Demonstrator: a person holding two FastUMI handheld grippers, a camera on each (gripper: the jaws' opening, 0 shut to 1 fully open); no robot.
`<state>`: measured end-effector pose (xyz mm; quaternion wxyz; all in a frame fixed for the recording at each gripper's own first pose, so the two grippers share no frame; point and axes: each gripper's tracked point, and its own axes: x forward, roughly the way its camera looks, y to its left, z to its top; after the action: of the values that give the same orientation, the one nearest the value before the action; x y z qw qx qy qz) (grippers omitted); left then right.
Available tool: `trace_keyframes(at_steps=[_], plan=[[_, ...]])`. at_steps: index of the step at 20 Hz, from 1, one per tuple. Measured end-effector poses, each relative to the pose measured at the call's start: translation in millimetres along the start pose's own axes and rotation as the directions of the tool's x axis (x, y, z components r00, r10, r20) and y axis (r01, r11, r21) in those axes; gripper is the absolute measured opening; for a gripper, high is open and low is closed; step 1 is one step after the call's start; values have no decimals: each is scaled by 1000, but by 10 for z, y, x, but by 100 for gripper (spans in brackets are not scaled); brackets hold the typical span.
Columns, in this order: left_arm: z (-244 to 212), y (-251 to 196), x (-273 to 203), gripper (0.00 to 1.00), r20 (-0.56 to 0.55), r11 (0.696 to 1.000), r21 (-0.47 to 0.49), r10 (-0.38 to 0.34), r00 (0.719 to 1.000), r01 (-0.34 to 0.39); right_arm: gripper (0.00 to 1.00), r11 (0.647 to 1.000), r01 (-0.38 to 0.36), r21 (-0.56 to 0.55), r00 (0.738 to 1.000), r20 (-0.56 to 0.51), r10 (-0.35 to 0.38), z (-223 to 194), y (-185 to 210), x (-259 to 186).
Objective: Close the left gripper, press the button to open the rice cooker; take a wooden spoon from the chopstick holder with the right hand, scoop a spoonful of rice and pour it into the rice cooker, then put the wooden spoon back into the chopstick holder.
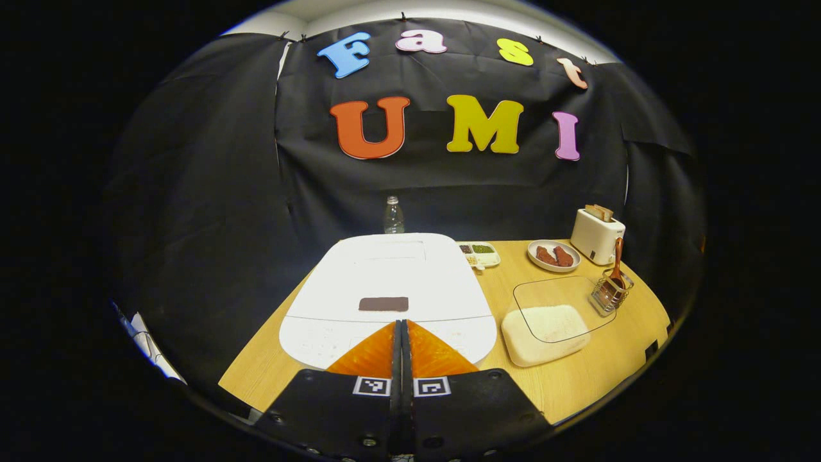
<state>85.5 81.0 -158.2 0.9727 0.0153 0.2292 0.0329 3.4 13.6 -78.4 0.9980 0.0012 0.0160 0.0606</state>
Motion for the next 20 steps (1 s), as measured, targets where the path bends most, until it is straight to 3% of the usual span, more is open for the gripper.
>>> trace_keyframes(at_steps=[5, 7, 15, 16, 20], plan=[[-163, 97, 96, 0, -63, 999, -27, 20, 998, -22, 96, 1000, 4, 23, 1000, -28, -3, -141, -66, 54], [-151, 187, 114, 0, -80, 998, -39, 46, 996, -49, 100, 1000, 1, 28, 999, -36, 0, -181, -94, 53], [-197, 155, 70, 0, -127, 998, -70, -11, 992, 2, 100, 998, -23, 62, 999, -23, 25, -213, -63, 58], [-193, 159, 77, 0, -127, 998, -65, -8, 992, 0, 96, 998, -28, 61, 999, -21, 30, -203, -48, 51], [-149, 140, 143, 0, -116, 997, -80, -11, 993, 2, 100, 999, -34, 38, 999, -9, 34, -143, 10, 19]])
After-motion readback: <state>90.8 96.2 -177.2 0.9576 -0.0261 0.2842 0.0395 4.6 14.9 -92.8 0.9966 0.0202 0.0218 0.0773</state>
